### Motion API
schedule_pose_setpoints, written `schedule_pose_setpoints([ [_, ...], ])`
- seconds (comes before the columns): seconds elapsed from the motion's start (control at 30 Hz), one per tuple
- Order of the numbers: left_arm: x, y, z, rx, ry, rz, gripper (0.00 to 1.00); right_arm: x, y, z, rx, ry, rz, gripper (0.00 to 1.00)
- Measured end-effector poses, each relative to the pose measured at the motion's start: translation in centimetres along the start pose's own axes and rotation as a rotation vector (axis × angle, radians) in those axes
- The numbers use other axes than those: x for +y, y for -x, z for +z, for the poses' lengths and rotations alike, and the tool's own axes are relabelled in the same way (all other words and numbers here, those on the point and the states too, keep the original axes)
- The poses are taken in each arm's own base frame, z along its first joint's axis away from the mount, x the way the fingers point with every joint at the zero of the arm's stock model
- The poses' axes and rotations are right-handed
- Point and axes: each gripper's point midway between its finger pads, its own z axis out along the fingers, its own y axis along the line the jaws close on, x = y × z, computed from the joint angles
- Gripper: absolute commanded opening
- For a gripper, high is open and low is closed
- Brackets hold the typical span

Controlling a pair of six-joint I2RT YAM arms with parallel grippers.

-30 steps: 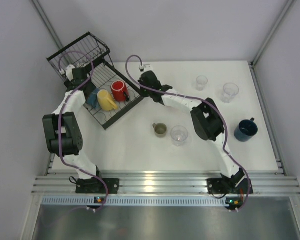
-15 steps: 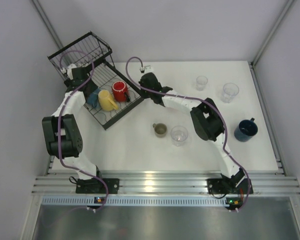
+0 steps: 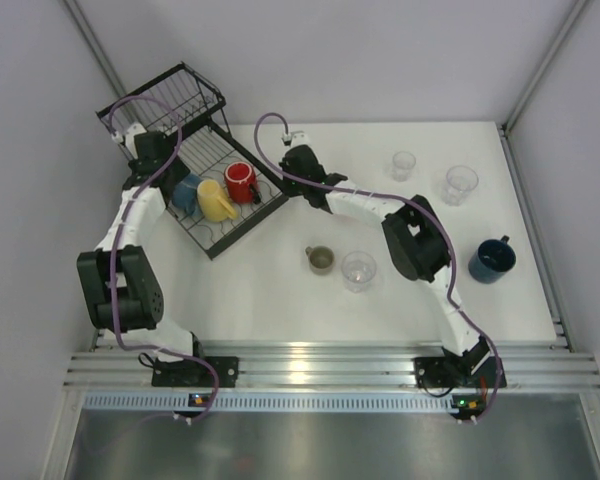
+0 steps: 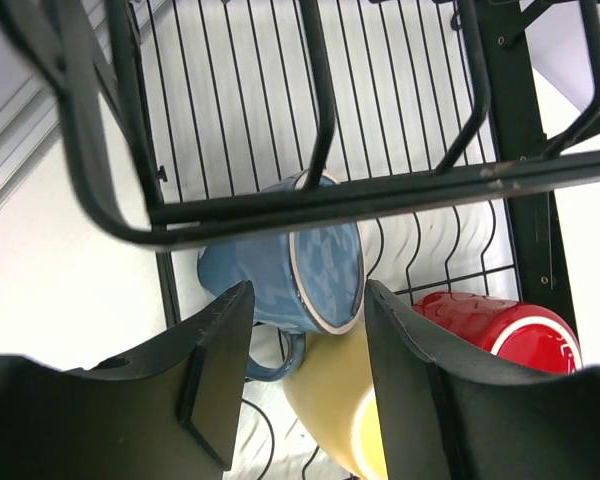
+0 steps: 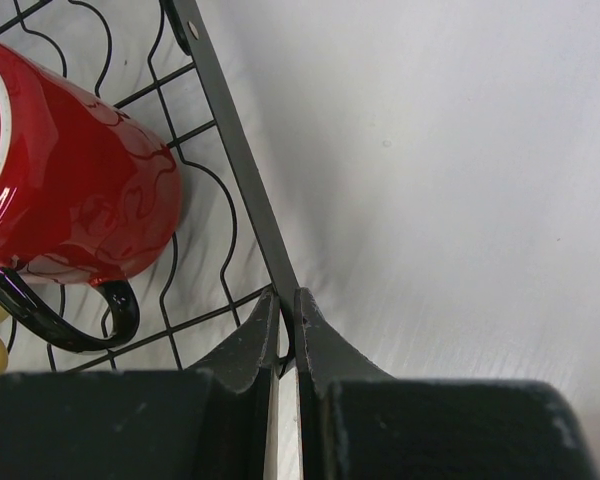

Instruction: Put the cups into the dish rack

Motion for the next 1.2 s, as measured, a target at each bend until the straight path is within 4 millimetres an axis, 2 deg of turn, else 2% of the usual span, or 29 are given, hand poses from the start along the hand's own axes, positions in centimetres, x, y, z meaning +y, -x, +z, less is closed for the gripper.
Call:
schedule_pose_setpoints([
  [0.2, 0.5, 0.7, -0.8, -0.025, 0.021, 0.015, 0.54, 0.0, 0.0, 0.0, -0.002, 0.012, 0.011, 0.00],
  [0.5, 2.5, 4.7, -2.0, -0.116, 0.070, -0.043, 0.55, -0.1, 0.0, 0.0, -0.007, 0.031, 0.018, 0.00],
  [0.7, 1.5, 6.2, -2.8, -0.134, 0.029, -0.082, 0.55, -0.1, 0.0, 0.0, -0.008, 0.044, 0.022, 0.00],
  [1.03, -0.2, 9.2, -5.4, -0.199, -0.040, -0.122, 0.54, -0.1, 0.0, 0.0, -0.007, 0.051, 0.023, 0.00],
  [1.2, -0.3, 10.4, -6.9, -0.238, -0.050, -0.132, 0.52, -0.1, 0.0, 0.0, -0.005, 0.053, 0.024, 0.00],
])
